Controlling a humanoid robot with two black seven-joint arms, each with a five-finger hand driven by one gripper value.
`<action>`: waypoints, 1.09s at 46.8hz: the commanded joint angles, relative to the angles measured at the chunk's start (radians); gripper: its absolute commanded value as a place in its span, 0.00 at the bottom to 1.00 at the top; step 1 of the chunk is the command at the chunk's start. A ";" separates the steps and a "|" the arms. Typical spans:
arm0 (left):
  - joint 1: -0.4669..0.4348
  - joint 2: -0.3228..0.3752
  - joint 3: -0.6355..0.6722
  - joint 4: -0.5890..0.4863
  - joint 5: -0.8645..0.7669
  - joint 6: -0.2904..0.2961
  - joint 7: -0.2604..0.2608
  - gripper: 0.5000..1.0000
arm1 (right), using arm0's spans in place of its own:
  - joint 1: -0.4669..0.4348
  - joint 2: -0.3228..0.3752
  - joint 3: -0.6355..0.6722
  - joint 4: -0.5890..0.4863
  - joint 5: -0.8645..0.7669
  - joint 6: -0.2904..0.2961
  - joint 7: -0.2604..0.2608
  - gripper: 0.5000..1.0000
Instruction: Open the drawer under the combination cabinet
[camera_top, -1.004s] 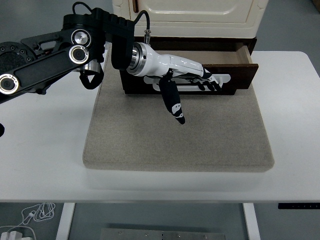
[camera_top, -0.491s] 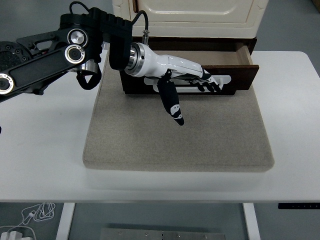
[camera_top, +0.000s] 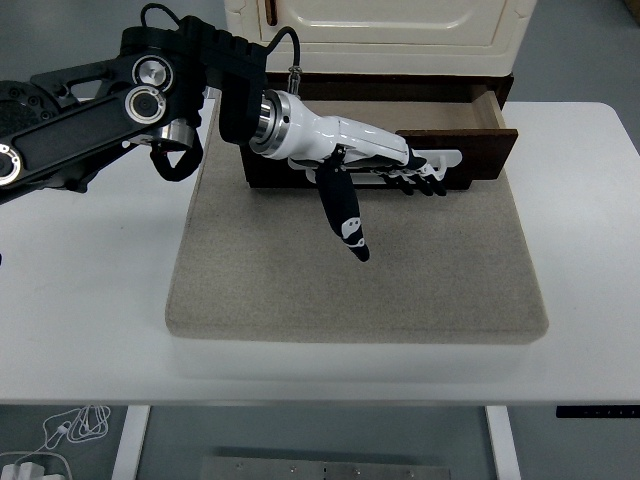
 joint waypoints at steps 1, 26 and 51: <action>0.000 0.000 -0.002 0.002 0.001 0.002 0.000 1.00 | 0.000 0.000 0.000 0.000 0.000 0.000 0.001 0.86; 0.006 -0.013 -0.241 0.005 -0.111 -0.042 -0.020 1.00 | 0.000 0.000 0.000 0.000 0.000 0.000 -0.001 0.86; 0.061 -0.016 -0.684 0.049 -0.346 -0.042 -0.305 1.00 | 0.000 0.000 0.000 0.000 0.000 0.000 -0.001 0.86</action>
